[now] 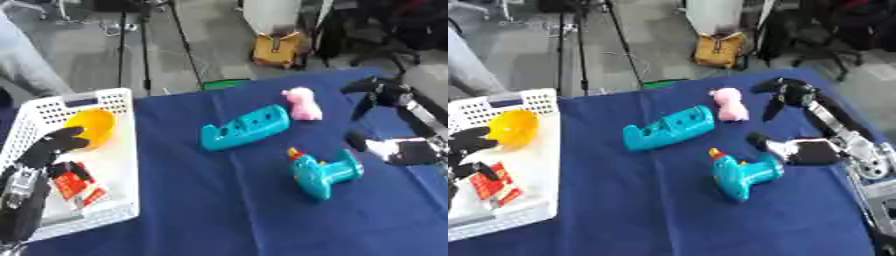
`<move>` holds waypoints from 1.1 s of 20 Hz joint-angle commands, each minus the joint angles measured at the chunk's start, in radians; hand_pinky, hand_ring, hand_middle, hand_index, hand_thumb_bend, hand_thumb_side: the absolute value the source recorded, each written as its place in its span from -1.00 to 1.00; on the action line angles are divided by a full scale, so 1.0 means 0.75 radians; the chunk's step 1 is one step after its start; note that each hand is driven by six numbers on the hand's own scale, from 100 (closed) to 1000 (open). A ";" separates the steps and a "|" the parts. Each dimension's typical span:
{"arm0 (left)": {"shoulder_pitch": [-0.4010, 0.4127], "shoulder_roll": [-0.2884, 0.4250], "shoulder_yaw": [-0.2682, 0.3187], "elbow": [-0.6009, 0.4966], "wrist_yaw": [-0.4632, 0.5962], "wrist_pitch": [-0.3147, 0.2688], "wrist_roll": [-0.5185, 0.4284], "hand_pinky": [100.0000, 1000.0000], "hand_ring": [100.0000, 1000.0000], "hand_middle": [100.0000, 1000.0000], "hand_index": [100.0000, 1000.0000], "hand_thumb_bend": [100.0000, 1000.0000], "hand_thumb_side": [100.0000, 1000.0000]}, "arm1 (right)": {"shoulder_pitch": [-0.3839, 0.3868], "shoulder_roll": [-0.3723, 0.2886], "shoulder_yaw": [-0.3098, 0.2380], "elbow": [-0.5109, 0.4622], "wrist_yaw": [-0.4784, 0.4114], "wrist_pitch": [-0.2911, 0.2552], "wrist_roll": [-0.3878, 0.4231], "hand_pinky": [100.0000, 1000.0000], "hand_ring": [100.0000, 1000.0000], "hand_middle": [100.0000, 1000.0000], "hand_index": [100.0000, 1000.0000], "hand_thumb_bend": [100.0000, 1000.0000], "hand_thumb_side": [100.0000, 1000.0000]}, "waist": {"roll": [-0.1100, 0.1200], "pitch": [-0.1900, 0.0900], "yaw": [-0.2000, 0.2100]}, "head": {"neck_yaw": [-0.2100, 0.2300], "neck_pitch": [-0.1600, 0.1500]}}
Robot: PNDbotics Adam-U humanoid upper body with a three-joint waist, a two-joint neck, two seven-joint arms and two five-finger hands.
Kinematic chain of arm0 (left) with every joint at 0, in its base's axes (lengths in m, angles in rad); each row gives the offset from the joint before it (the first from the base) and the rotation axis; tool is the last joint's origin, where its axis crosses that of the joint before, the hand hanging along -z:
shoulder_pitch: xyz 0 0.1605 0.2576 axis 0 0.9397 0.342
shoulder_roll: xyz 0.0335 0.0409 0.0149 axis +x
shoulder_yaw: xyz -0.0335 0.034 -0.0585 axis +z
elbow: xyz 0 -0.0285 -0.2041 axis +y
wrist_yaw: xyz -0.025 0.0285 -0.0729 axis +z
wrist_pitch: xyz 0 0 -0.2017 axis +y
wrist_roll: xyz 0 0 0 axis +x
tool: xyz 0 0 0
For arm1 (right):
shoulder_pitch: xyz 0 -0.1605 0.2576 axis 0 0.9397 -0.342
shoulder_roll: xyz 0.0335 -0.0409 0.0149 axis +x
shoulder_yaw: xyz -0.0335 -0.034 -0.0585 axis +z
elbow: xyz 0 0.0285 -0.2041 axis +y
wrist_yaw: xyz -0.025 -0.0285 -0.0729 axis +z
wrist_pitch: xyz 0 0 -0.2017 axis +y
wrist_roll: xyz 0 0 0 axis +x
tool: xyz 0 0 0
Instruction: Pick up objects on the table and place them in the box.
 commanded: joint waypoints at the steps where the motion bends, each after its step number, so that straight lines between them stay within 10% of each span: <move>1: -0.007 0.020 0.011 -0.023 0.000 -0.003 0.003 -0.18 0.57 0.61 0.44 -0.57 0.94 | -0.008 -0.039 -0.008 -0.022 0.006 -0.003 0.001 -0.05 -0.06 0.50 0.66 -0.09 -0.04 | -0.003 -0.015 -0.001 | 0.001 0.009; 22: -0.005 0.019 0.011 -0.020 -0.002 -0.001 0.000 -0.18 0.57 0.61 0.44 -0.56 0.95 | -0.011 -0.072 -0.008 -0.019 0.042 -0.023 0.002 0.14 0.13 0.48 0.57 -0.04 -0.04 | -0.006 -0.016 0.001 | -0.001 0.012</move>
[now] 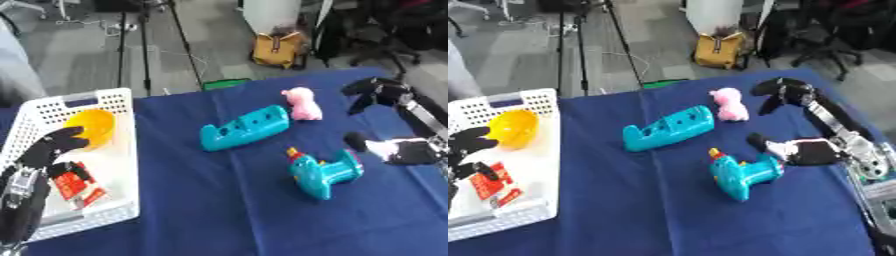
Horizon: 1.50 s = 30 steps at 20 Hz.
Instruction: Pick up objects on the table and place them in the box.
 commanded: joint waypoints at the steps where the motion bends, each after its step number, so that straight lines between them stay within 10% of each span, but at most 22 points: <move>1: -0.005 0.019 0.011 -0.020 -0.002 -0.001 0.000 -0.18 0.57 0.61 0.44 -0.56 0.95 | -0.011 -0.070 -0.007 -0.016 0.025 -0.023 0.006 0.14 0.13 0.48 0.57 -0.04 -0.04 | -0.006 -0.016 0.000 | -0.001 0.012; 14: -0.002 0.031 0.007 -0.016 -0.005 -0.001 -0.008 -0.18 0.57 0.60 0.44 -0.56 0.95 | -0.020 -0.350 0.082 0.200 0.159 -0.273 0.163 0.28 0.32 0.48 0.57 0.10 -0.12 | -0.029 -0.022 0.013 | 0.003 0.018; 30: -0.004 0.030 0.001 -0.019 0.000 -0.001 -0.015 -0.18 0.57 0.60 0.44 -0.57 0.95 | -0.123 -0.366 0.210 0.480 0.391 -0.454 0.268 0.33 0.41 0.47 0.56 0.07 -0.22 | -0.021 -0.022 0.026 | -0.003 0.023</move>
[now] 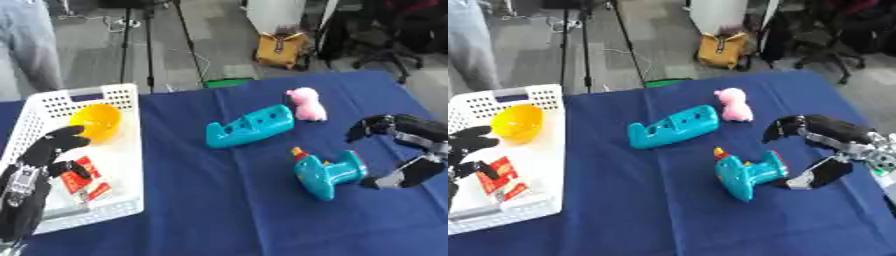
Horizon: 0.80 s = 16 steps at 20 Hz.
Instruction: Pick up objects on the table and place them in the box.
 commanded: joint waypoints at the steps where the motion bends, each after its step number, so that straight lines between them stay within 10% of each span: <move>1: -0.013 0.028 0.001 -0.020 0.002 -0.003 -0.006 -0.18 0.57 0.60 0.44 -0.57 0.95 | -0.046 -0.031 0.014 0.044 0.040 -0.135 0.121 0.33 0.41 0.47 0.56 0.07 -0.22 | 0.002 -0.020 0.001 | -0.004 0.008; 16: -0.015 0.023 -0.006 -0.024 0.006 -0.003 -0.013 -0.18 0.57 0.60 0.44 -0.58 0.96 | -0.154 0.016 0.084 0.291 0.175 -0.211 0.152 0.33 0.42 0.44 0.53 0.02 -0.32 | 0.020 -0.018 0.014 | -0.014 0.013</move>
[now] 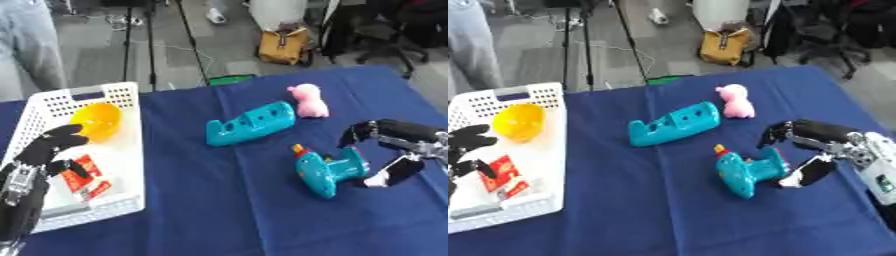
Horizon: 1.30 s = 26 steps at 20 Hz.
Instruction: Pick up objects on the table and place them in the box.
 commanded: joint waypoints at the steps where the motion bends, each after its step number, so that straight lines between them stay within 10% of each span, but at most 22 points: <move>1: -0.015 0.023 -0.003 -0.024 0.004 -0.001 -0.005 -0.18 0.57 0.60 0.44 -0.58 0.96 | -0.036 -0.024 0.004 0.043 0.036 -0.192 0.177 0.33 0.42 0.44 0.53 0.02 -0.32 | -0.001 -0.018 0.004 | -0.005 0.006; 26: -0.015 0.022 -0.008 -0.026 0.008 -0.001 -0.010 -0.18 0.57 0.60 0.45 -0.58 0.97 | -0.122 0.017 0.067 0.209 0.443 -0.272 0.016 0.35 0.44 0.30 0.44 -0.10 -0.46 | -0.001 -0.019 0.017 | -0.015 0.008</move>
